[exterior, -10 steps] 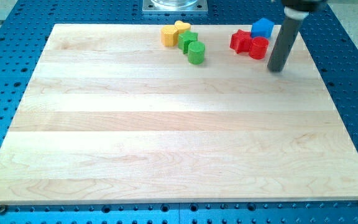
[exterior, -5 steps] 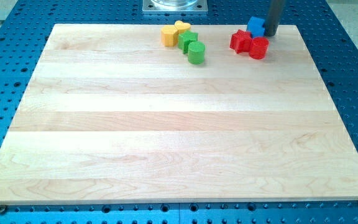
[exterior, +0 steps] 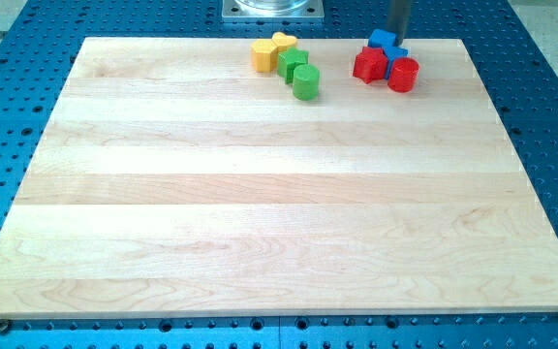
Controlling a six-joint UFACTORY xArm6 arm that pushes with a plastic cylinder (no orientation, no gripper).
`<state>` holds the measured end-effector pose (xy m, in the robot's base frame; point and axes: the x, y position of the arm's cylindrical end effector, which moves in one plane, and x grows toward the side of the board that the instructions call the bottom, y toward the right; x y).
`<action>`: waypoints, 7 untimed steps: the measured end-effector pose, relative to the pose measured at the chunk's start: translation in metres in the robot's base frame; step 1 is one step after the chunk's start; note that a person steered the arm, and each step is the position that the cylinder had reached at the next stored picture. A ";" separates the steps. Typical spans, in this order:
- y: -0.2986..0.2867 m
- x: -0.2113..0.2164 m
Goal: Separate the blue blocks red star from the red circle
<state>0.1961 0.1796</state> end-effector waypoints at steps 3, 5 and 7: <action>0.021 0.081; -0.016 0.095; 0.002 0.084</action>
<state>0.2801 0.1813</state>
